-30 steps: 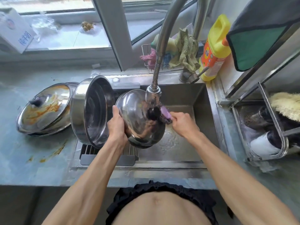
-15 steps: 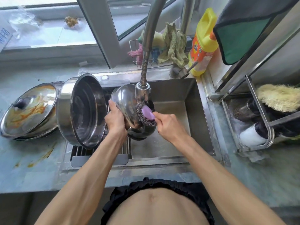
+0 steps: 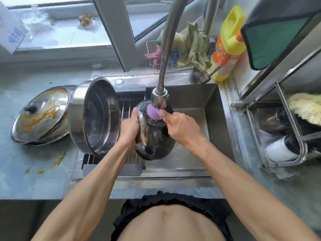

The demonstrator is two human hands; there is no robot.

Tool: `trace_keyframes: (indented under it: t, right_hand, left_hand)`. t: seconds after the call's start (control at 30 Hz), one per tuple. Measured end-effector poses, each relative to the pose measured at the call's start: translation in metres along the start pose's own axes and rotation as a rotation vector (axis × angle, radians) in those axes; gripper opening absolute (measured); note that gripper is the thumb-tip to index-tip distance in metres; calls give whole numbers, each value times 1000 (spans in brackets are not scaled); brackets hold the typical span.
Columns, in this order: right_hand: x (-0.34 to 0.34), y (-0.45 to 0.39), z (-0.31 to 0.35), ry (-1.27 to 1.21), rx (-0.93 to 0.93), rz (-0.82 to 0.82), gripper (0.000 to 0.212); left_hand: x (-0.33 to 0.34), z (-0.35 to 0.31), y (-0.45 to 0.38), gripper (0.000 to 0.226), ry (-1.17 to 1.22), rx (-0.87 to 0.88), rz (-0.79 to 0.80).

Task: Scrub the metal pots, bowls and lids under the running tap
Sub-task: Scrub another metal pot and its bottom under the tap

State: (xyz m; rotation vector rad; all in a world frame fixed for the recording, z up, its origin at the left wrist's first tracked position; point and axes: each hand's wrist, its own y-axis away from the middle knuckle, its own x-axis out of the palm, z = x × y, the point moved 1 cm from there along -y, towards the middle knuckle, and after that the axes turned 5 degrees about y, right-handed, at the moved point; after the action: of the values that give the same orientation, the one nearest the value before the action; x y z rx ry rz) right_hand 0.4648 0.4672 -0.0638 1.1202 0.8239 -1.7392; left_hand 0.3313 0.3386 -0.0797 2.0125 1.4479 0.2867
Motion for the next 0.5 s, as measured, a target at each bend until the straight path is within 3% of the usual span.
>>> trace_keyframes:
  t: [0.1, 0.2, 0.37, 0.5]
  right_hand:
    - [-10, -8, -20, 68, 54, 3, 38]
    - [-19, -20, -38, 104, 128, 36, 19]
    - [-11, -22, -68, 84, 257, 102, 24]
    - [1, 2, -79, -4, 365, 93, 27]
  left_hand:
    - [3, -3, 4, 61, -148, 42, 41]
    - [0, -3, 5, 61, -156, 50, 77]
    - [1, 3, 11, 38, 216, -110, 126]
    - [-3, 6, 9, 50, 418, -205, 143]
